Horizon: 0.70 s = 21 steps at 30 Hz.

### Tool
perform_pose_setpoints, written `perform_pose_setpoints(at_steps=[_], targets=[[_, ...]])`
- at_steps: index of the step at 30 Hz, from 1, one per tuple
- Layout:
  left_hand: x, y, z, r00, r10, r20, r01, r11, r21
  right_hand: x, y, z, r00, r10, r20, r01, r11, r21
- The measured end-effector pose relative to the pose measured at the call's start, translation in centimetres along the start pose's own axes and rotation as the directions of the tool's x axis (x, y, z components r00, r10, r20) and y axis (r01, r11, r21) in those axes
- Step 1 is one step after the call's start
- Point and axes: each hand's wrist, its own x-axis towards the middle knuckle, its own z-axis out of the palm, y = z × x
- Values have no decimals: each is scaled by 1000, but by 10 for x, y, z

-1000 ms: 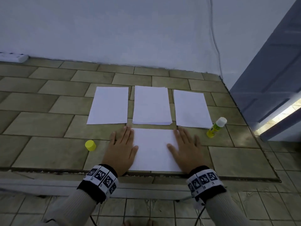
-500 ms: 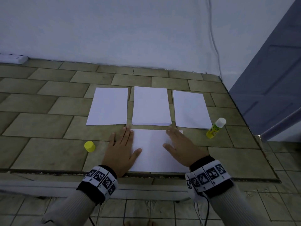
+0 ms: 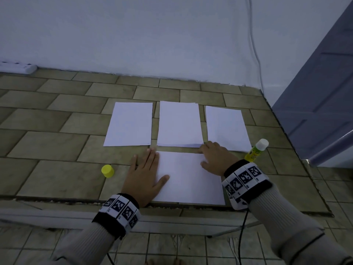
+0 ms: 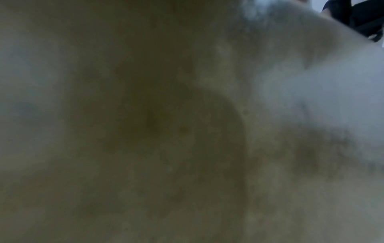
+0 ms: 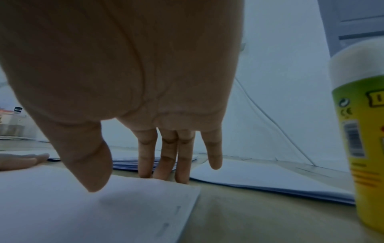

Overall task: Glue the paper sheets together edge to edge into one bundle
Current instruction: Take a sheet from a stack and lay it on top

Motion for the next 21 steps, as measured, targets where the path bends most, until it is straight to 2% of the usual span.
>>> perform_pose_setpoints(at_steps=[7,13,21], targets=[[0,0,0,1000,2,11,-2,1000,-7,11,-2,-14,992,74,101,-82,993,83],[-1,1,-2,999,-3,44,3,1000,15,0,8,-22,997,-33,69,16,975,223],[-1,3,-5,999,-8,48,10,999,-35,-23,13,-53,989,-146,-22,147,976,160]])
